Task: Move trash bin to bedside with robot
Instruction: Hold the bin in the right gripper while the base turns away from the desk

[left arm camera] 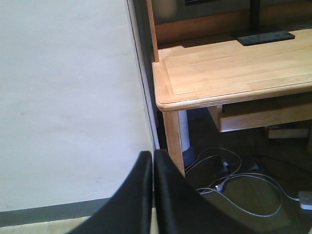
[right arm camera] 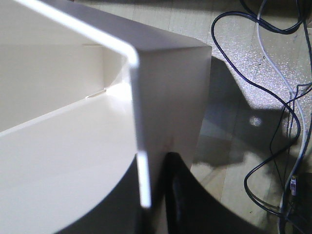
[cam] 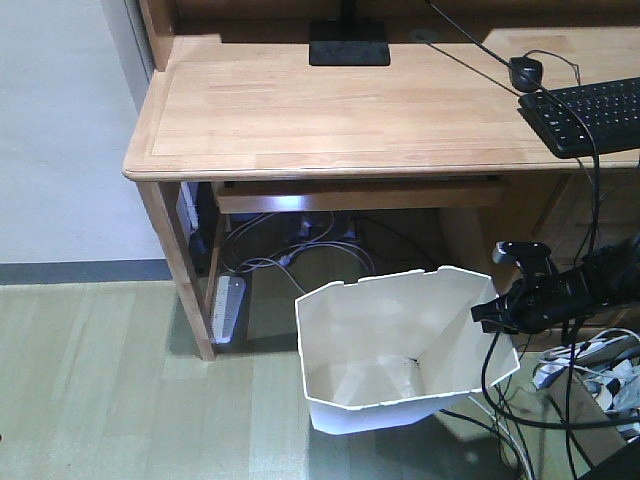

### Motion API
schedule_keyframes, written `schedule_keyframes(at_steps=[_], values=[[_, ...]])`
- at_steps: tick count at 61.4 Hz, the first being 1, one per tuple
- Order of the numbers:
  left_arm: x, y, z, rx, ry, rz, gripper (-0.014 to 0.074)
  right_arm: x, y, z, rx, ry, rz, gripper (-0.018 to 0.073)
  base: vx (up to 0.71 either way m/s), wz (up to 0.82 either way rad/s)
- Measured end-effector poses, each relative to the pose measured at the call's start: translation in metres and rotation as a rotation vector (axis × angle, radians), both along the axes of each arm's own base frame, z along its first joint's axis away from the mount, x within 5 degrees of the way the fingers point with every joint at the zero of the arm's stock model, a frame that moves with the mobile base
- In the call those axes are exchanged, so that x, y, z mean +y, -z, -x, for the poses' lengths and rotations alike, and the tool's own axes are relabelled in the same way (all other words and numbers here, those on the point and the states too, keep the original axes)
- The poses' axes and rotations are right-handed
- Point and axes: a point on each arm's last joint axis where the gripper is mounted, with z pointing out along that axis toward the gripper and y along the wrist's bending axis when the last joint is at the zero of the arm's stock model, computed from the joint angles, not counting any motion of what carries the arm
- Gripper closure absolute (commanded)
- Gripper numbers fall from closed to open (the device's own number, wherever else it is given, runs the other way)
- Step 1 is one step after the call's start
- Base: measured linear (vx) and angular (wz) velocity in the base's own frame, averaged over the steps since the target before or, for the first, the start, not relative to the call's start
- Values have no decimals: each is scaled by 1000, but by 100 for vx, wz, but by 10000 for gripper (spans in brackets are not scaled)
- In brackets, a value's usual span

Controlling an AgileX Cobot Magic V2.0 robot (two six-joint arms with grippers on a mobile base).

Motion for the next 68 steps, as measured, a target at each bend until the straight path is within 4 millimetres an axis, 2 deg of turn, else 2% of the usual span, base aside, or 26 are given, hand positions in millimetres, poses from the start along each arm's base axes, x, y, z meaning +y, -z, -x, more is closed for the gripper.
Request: schedule_keyframes(at_steps=[30, 68], values=[[0, 0, 0, 0, 0, 0, 602, 8, -9, 3, -3, -33, -87, 566, 0, 0], [0, 0, 0, 0, 0, 0, 602, 6, -8, 2, -4, -28, -63, 566, -1, 3]])
